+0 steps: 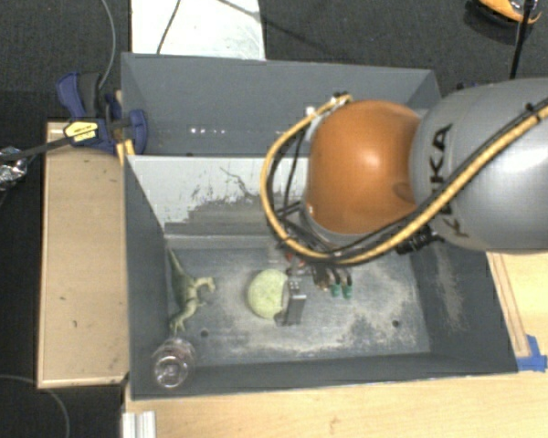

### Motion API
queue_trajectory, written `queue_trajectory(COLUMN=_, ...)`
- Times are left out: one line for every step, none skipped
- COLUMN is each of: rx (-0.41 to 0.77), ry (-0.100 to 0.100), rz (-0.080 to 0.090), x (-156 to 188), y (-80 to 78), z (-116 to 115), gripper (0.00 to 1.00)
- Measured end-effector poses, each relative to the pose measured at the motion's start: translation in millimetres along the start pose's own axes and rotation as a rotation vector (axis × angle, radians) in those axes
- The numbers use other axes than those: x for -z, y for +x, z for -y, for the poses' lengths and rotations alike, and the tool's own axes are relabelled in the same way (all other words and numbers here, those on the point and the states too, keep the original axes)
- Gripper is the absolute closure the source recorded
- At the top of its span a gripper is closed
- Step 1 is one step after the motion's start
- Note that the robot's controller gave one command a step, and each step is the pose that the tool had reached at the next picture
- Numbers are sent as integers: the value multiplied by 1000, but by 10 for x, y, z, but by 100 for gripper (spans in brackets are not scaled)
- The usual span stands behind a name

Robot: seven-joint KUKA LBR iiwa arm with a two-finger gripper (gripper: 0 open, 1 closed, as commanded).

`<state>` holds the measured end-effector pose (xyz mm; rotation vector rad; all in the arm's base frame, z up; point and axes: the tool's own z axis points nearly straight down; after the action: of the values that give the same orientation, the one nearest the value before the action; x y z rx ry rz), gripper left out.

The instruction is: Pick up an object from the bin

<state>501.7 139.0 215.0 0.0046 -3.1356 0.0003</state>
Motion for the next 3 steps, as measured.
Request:
queue_trajectory(rx=-4, ry=-1, rz=8, x=42, y=-18, z=7, gripper=0)
queue_trajectory(rx=10, ry=-4, rz=15, x=-355, y=-298, z=284, gripper=0)
queue_trajectory(rx=-44, ry=-1, rz=13, x=-980, y=-332, z=375, gripper=0)
